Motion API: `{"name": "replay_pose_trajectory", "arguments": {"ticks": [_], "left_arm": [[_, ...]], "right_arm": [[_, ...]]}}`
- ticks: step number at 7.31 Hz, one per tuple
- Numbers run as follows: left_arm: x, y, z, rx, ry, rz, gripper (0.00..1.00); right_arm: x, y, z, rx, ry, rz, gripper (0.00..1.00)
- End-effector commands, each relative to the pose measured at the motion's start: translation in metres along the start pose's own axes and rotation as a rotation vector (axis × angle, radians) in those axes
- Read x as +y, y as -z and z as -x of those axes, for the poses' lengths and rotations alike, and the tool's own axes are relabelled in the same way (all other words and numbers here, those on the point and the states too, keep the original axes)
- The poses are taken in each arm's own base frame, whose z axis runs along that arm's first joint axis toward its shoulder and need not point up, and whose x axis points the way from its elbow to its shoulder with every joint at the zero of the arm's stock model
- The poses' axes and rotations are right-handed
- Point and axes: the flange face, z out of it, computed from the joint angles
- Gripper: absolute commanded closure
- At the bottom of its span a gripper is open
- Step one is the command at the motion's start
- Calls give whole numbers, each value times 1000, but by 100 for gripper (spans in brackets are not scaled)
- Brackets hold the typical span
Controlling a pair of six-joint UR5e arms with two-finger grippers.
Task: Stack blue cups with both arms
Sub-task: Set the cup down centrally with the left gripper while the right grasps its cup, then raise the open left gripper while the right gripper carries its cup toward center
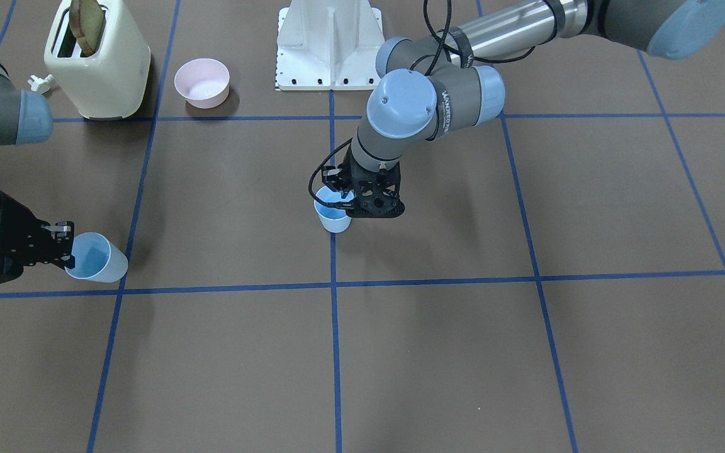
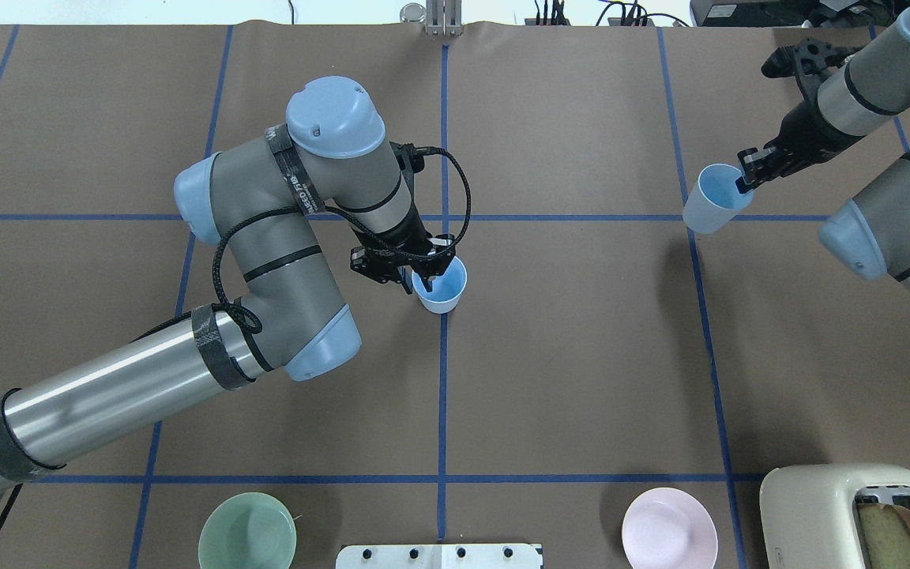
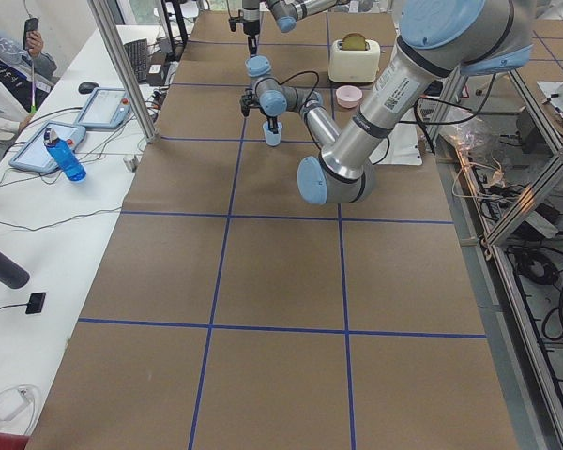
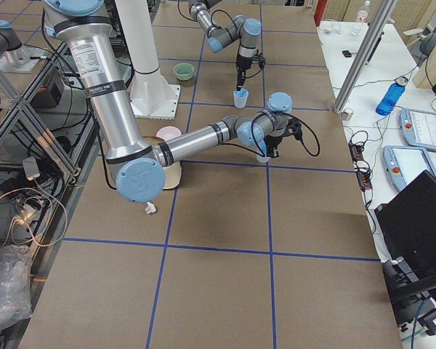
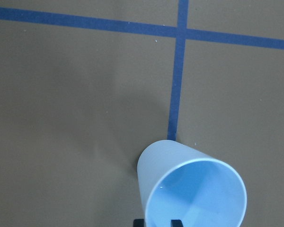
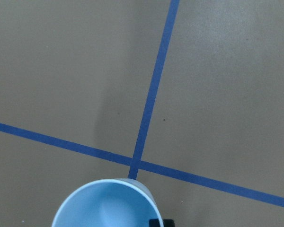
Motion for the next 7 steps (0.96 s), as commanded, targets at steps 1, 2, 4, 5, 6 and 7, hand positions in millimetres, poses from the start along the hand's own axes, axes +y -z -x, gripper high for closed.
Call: {"name": "replay_pose_trajectory", "arguments": {"ticks": [1, 2, 4, 5, 6, 7], "left_arm": [[-1, 8, 1, 11, -8, -8, 46], [-10, 27, 7, 25, -3, -24, 41], [-20, 57, 38, 48, 9, -32, 35], [-31, 75, 64, 61, 12, -23, 34], [-41, 91, 102, 60, -29, -32, 30], [-46, 106, 128, 36, -61, -43, 27]], "right_arm": [[-9, 8, 13, -10, -15, -17, 100], [-13, 10, 20, -12, -32, -17, 100], [-32, 26, 50, -16, -73, -19, 100], [-36, 31, 61, -21, -94, -22, 100], [-40, 33, 74, -30, -124, -25, 100], [-42, 32, 95, -31, -151, -15, 100]]}}
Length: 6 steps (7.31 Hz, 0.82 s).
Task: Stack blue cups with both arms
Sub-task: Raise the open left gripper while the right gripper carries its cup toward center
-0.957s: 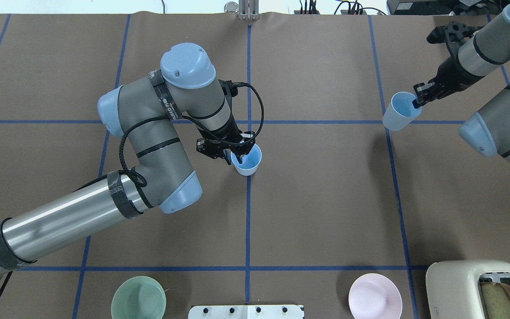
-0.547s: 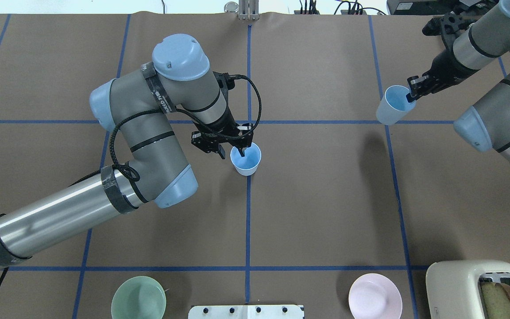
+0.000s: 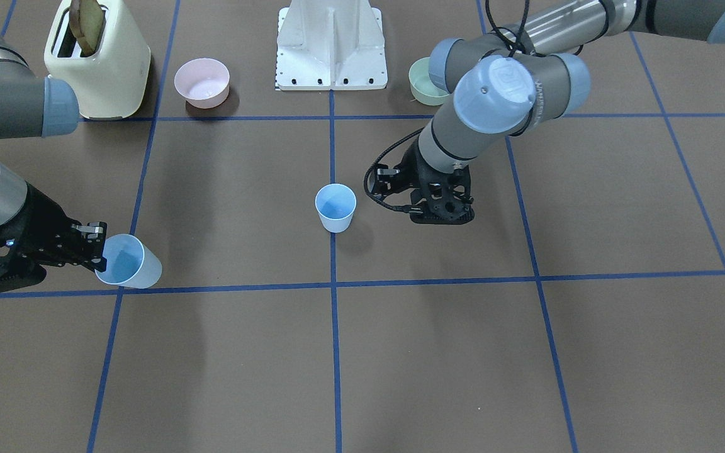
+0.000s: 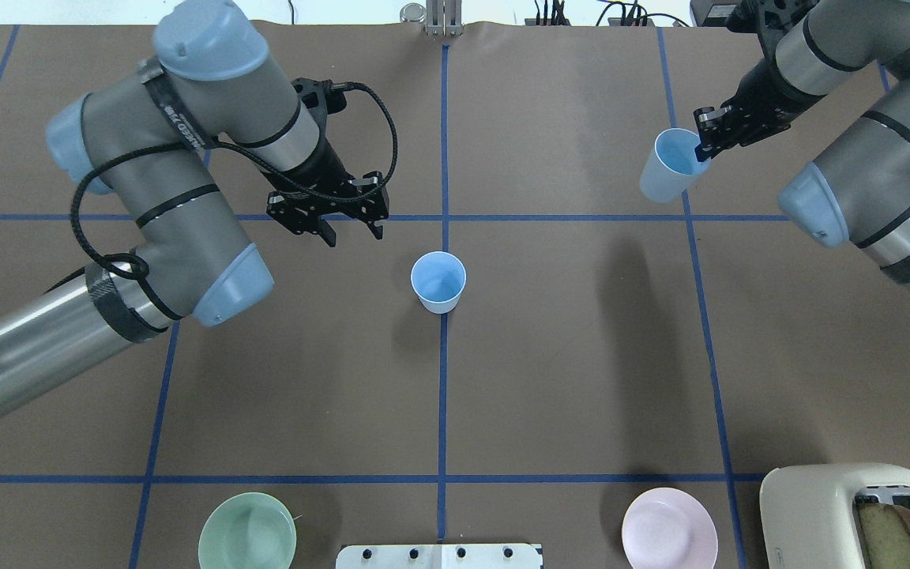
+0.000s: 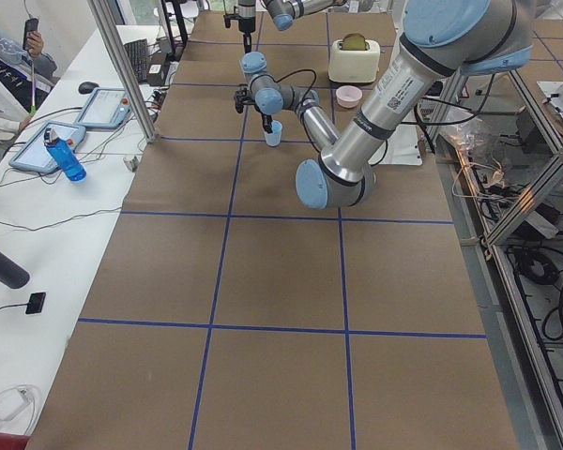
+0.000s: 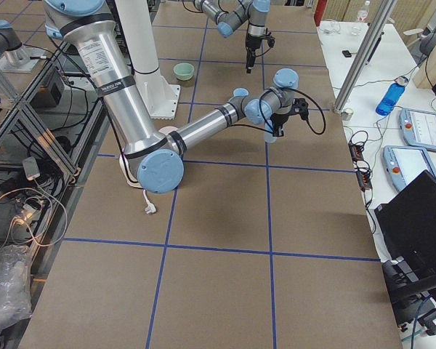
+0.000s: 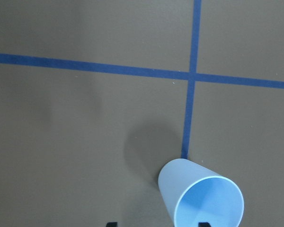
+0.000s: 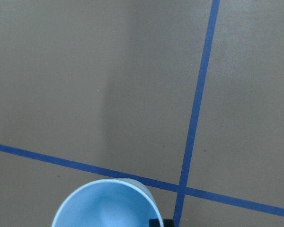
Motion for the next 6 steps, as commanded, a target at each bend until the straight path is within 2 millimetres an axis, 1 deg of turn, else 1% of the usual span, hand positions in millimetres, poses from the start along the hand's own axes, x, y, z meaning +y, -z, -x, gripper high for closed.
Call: {"name": "replay_pose_trajectory", "arguments": {"ticks": [1, 2, 3, 4, 5, 6], "left_arm": [[-11, 37, 44, -64, -69, 0, 15], [-12, 53, 63, -98, -112, 0, 13], [-12, 58, 92, -115, -184, 1, 8], [-16, 63, 115, -128, -204, -3, 4], [-18, 64, 131, -137, -218, -3, 4], [-20, 64, 154, -148, -259, 7, 4]], "right_arm": [[0, 1, 46, 7, -56, 19, 100], [15, -3, 69, 38, -41, 29, 100], [21, 2, 90, 48, -32, 34, 100], [26, -3, 122, 45, -71, 44, 100], [31, -7, 157, 40, -92, 28, 100], [34, -7, 181, 25, -112, 30, 100]]}}
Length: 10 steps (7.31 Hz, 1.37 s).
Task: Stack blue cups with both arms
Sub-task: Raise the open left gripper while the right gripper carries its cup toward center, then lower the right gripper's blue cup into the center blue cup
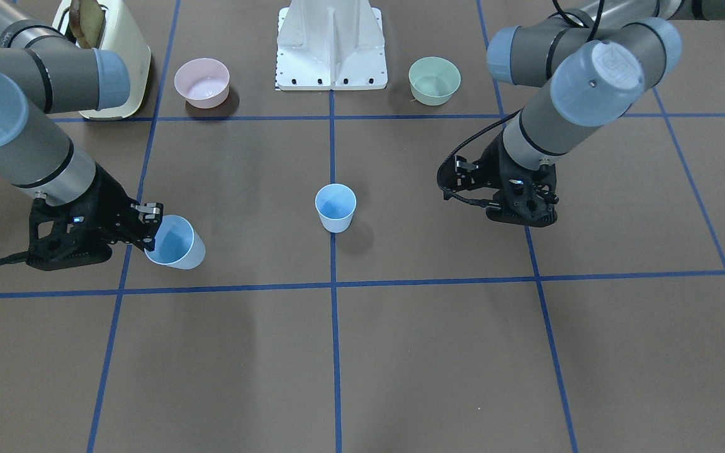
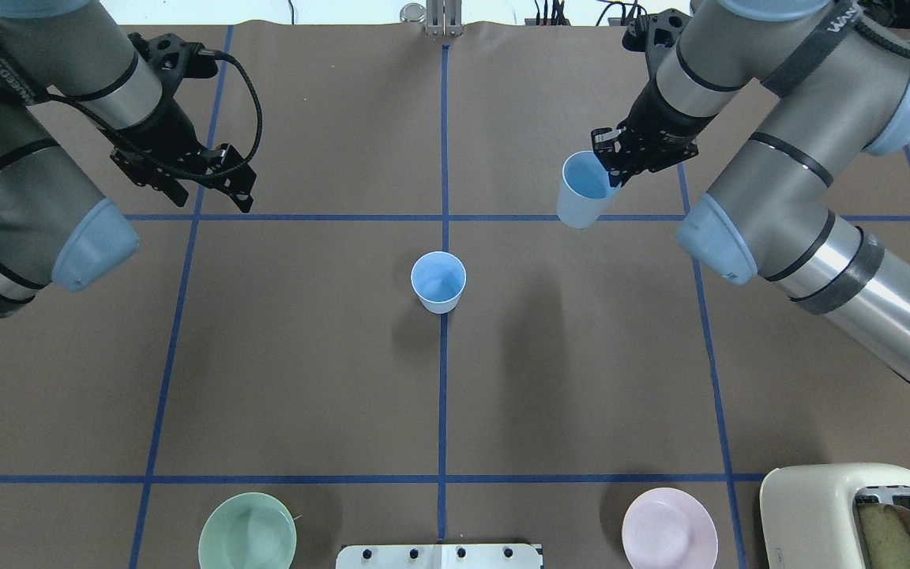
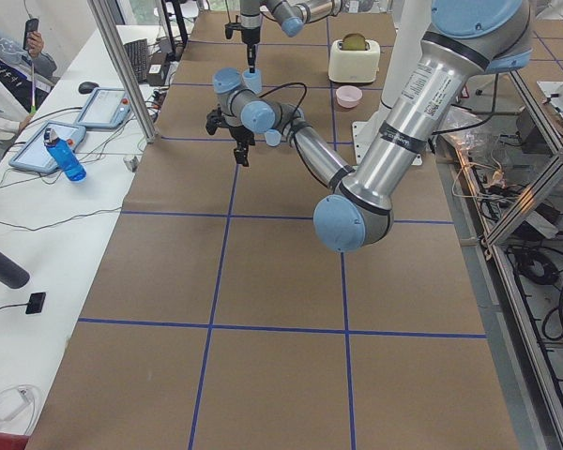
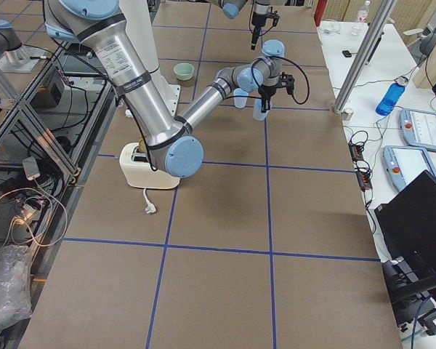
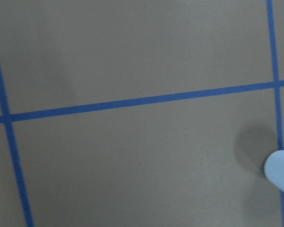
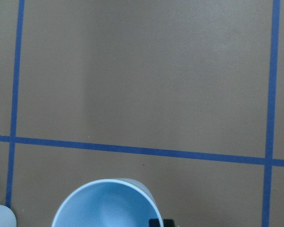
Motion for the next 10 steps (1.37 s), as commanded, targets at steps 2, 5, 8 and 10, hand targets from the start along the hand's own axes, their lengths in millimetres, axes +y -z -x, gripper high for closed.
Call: {"name": "replay_pose_trajectory", "arguments": {"ticks": [2, 5, 8, 10], "left_arm": [[7, -2, 56, -30, -70, 8, 4], [12, -1, 99, -55, -110, 12, 4], [13, -5, 107, -64, -100, 18, 3], [13, -5, 107, -64, -99, 19, 3]], "right_arm": [[19, 2, 70, -33, -55, -15, 100], [46, -4, 124, -52, -95, -31, 100], [78, -27, 155, -38, -64, -40, 100], [88, -37, 162, -26, -49, -46, 100]]}}
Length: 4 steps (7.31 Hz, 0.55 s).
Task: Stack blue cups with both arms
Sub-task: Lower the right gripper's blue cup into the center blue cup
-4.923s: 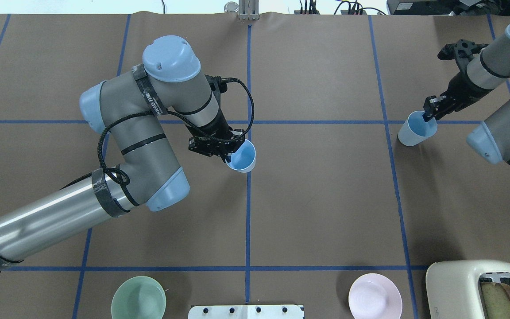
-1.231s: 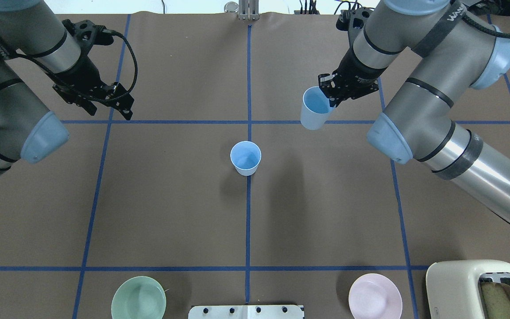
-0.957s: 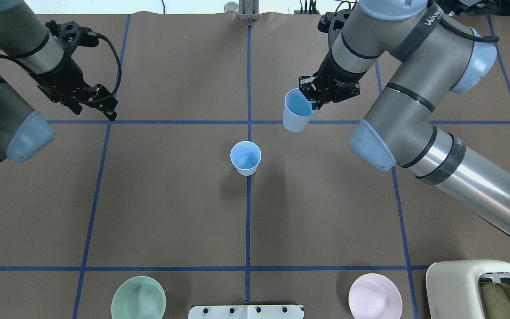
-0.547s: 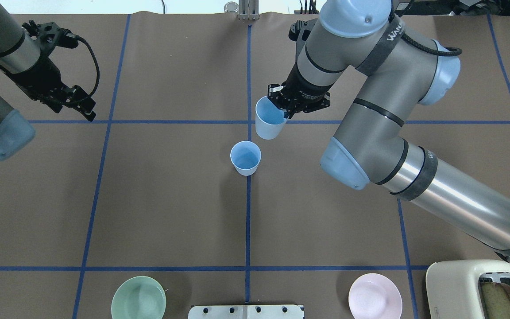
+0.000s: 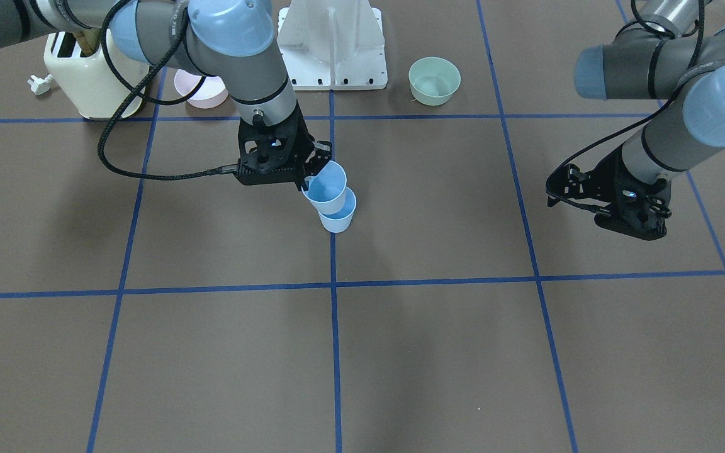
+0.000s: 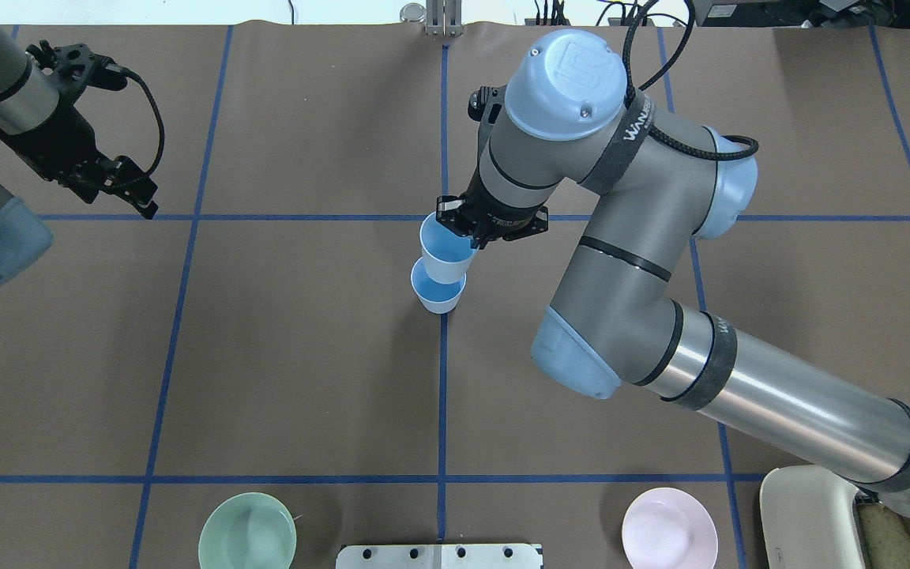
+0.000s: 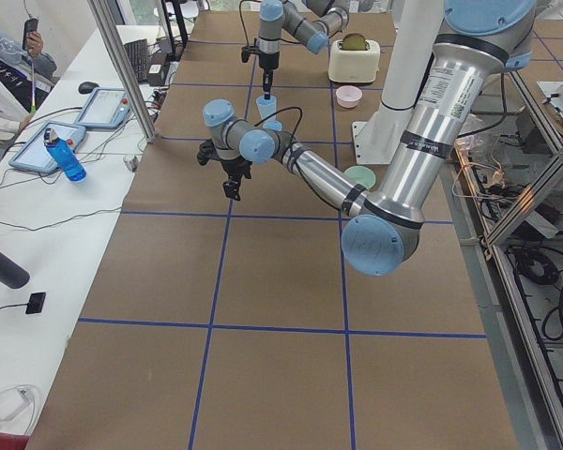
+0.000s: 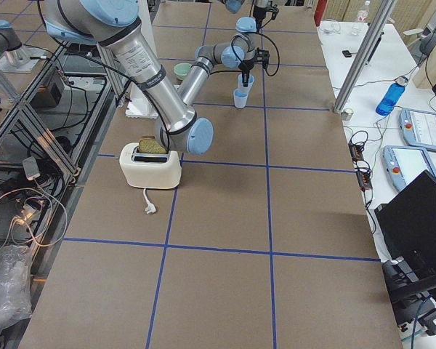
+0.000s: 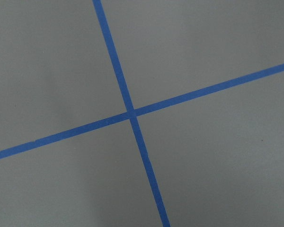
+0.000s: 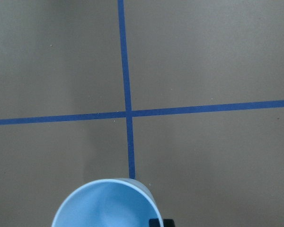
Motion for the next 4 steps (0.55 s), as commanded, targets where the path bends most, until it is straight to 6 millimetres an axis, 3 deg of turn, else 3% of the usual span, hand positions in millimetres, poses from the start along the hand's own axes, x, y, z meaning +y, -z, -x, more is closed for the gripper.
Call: {"name": "replay_pose_trajectory", "arguments": {"ticks": [1, 4], "left_arm": [[0, -1, 1, -1, 2, 2, 3], [0, -1, 1, -1, 1, 1, 3]], "right_arm": [[8, -8, 4, 9, 11, -6, 100], [13, -13, 7, 11, 19, -7, 100]]}}
